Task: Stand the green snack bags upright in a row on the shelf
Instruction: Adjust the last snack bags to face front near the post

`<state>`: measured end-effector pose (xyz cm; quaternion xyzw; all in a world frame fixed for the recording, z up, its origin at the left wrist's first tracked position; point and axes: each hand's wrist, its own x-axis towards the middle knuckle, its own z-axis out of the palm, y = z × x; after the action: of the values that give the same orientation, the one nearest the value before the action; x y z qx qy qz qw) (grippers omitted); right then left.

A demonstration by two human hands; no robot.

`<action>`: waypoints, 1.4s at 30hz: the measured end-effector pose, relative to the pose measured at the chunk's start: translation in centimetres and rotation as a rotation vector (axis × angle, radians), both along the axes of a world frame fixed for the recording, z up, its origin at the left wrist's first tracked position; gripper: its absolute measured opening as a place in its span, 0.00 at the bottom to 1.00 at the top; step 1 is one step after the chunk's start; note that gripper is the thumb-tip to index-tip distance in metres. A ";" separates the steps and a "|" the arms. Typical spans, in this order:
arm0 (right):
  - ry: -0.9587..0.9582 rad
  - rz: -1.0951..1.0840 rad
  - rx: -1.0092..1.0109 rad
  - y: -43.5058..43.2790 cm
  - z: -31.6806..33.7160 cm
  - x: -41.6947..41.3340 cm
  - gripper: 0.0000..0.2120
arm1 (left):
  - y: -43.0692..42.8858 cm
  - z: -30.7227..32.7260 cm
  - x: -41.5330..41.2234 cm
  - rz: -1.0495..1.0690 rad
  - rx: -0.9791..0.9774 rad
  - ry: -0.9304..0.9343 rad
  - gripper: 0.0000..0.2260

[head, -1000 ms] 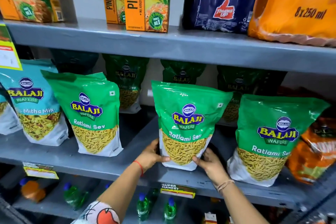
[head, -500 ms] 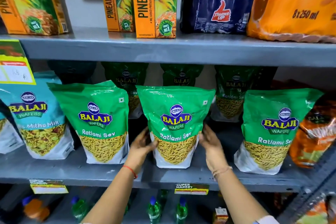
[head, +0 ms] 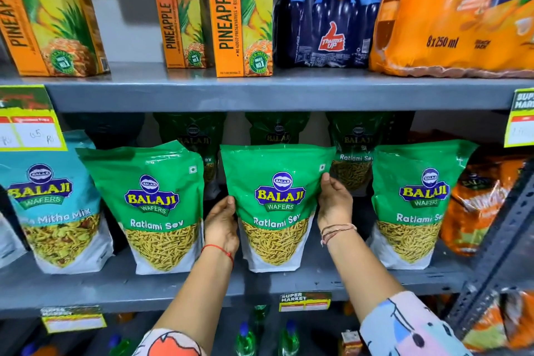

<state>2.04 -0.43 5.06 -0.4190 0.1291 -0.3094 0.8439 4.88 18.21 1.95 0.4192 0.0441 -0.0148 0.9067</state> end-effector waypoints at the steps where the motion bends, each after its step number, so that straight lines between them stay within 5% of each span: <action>1: 0.006 -0.010 0.011 0.0 0.1 0.0 0.12 | -0.1 0.1 -0.1 0.009 0.004 0.009 0.15; 13: -0.058 0.058 -0.082 -0.1 0.0 -1.6 0.06 | 0.1 0.6 -1.2 -0.037 0.062 -0.072 0.17; 14: -0.045 0.065 -0.133 -0.1 -0.4 -2.4 0.13 | 0.4 0.6 -1.6 -0.034 0.087 -0.089 0.13; 18: 0.102 0.029 -0.489 -1.2 -5.1 -8.4 0.13 | 1.2 -1.5 -4.7 0.258 0.343 -0.152 0.06; 20: 0.138 -0.075 -0.529 -2.7 -7.9 -11.9 0.08 | 0.6 -3.1 -7.9 0.362 0.498 -0.154 0.12; 22: 0.220 -0.266 -0.557 -6.1 -10.0 -14.3 0.14 | -1.7 -4.8 -10.9 0.244 0.611 -0.196 0.17; 25: 0.317 -0.392 -0.537 -12.5 -11.2 -15.8 0.10 | -6.1 -6.4 -11.9 0.004 0.634 -0.230 0.19; 29: 0.353 -0.321 -0.452 -19.0 -10.6 -14.6 0.13 | -13.7 -5.6 -9.7 -0.237 0.640 -0.303 0.03; 33: 0.522 -0.214 -0.311 -22.8 -10.0 -12.5 0.13 | -20.2 -5.7 -7.4 -0.589 0.634 -0.217 0.32; 36: 0.505 -0.059 -0.191 -23.1 -10.3 -11.2 0.23 | -23.1 -6.3 -6.5 -0.715 0.656 -0.208 0.47; 39: 0.428 -0.041 -0.241 -22.8 -11.5 -10.1 0.50 | -24.1 -6.2 -6.7 -0.682 0.717 -0.172 0.35; 40: 0.437 -0.028 -0.243 -21.9 -11.0 -10.0 0.47 | -24.0 -6.6 -6.5 -0.664 0.727 -0.162 0.32; 42: 0.477 0.026 -0.264 -20.9 -10.9 -9.9 0.23 | -23.3 -6.7 -6.3 -0.640 0.744 -0.181 0.28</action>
<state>-7.89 -21.37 -5.87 -0.5881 0.2772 -0.2053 0.7315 -1.45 -5.12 -4.77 0.7063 -0.1630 -0.2390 0.6461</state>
